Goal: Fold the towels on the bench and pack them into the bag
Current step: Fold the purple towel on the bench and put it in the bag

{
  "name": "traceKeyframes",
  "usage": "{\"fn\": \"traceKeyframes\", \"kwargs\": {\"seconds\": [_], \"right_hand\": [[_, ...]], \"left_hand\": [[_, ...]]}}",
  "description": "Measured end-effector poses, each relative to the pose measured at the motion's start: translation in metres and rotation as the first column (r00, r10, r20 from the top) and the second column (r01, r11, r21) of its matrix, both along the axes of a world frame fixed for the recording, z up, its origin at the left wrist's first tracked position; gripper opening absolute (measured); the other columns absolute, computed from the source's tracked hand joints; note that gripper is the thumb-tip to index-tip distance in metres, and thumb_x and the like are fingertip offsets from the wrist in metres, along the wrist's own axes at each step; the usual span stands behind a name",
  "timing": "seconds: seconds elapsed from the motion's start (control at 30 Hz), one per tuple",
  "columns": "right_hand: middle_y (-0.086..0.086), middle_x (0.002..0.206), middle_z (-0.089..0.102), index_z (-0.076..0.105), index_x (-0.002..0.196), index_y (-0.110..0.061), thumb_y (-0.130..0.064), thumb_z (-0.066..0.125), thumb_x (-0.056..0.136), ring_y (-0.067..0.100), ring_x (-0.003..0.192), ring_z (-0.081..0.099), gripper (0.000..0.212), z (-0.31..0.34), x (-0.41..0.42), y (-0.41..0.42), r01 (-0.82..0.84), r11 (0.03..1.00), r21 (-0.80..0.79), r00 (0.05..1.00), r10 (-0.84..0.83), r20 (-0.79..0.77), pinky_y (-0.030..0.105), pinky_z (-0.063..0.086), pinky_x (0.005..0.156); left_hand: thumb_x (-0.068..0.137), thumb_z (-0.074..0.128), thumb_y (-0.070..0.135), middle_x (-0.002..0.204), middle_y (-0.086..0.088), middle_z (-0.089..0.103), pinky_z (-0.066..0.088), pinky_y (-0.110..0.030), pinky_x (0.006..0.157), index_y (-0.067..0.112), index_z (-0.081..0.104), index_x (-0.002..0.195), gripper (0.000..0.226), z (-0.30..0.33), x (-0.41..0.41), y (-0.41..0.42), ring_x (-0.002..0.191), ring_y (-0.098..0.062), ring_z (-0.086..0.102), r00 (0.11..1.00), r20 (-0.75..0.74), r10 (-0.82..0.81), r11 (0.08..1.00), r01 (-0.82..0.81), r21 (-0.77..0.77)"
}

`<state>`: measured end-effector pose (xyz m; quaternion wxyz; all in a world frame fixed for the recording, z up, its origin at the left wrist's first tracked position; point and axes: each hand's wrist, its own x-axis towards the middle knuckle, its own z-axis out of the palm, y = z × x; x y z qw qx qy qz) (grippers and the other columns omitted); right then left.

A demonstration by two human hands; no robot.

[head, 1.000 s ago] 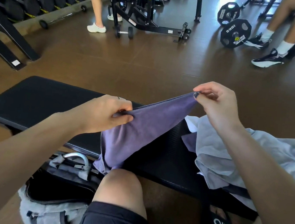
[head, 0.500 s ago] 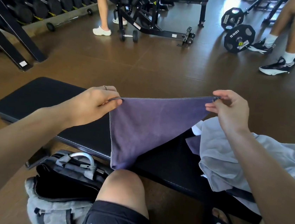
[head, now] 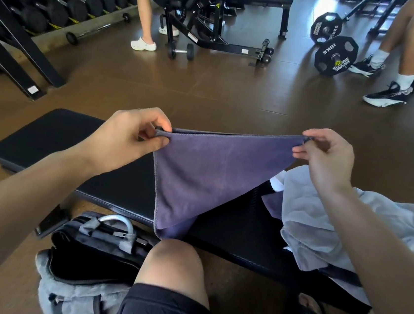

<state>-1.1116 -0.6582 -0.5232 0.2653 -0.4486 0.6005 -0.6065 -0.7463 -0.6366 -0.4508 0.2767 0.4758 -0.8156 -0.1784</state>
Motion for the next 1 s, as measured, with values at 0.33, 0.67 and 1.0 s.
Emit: {"fn": "traceKeyframes", "kwargs": {"seconds": [0.33, 0.67, 1.0], "right_hand": [[-0.006, 0.068, 0.07, 0.069, 0.099, -0.005, 0.009, 0.049, 0.089, 0.028, 0.072, 0.075, 0.026, 0.0, 0.002, 0.0, -0.022, 1.0, -0.011, 1.0, 0.022, 0.0, 0.051, 0.059, 0.085], [-0.011, 0.069, 0.07, 0.069, 0.099, -0.006, 0.009, 0.049, 0.091, 0.027, 0.073, 0.075, 0.026, 0.003, 0.006, 0.001, -0.054, 0.997, -0.047, 0.998, 0.053, -0.026, 0.051, 0.059, 0.086], [0.005, 0.084, 0.069, 0.072, 0.091, -0.016, 0.009, 0.052, 0.088, 0.024, 0.075, 0.075, 0.032, 0.008, 0.005, 0.002, -0.06, 0.997, -0.058, 0.997, 0.057, -0.042, 0.048, 0.061, 0.083]], "left_hand": [[0.096, 0.065, 0.006, 0.093, -0.002, 0.068, 0.054, -0.038, 0.081, 0.02, 0.065, 0.097, 0.014, -0.004, 0.004, -0.004, 0.084, -0.023, 0.065, 0.984, -0.143, 0.104, 0.992, -0.112, -0.055], [0.091, 0.07, 0.003, 0.089, 0.0, 0.068, 0.054, -0.026, 0.075, 0.017, 0.066, 0.094, 0.015, -0.006, 0.009, -0.005, 0.079, -0.015, 0.067, 0.987, -0.038, 0.154, 0.971, -0.158, -0.18], [0.088, 0.071, -0.003, 0.095, 0.001, 0.069, 0.053, -0.021, 0.079, 0.014, 0.07, 0.096, 0.019, -0.006, 0.014, -0.007, 0.079, -0.016, 0.068, 0.989, -0.009, 0.145, 0.969, -0.144, -0.2]]}}
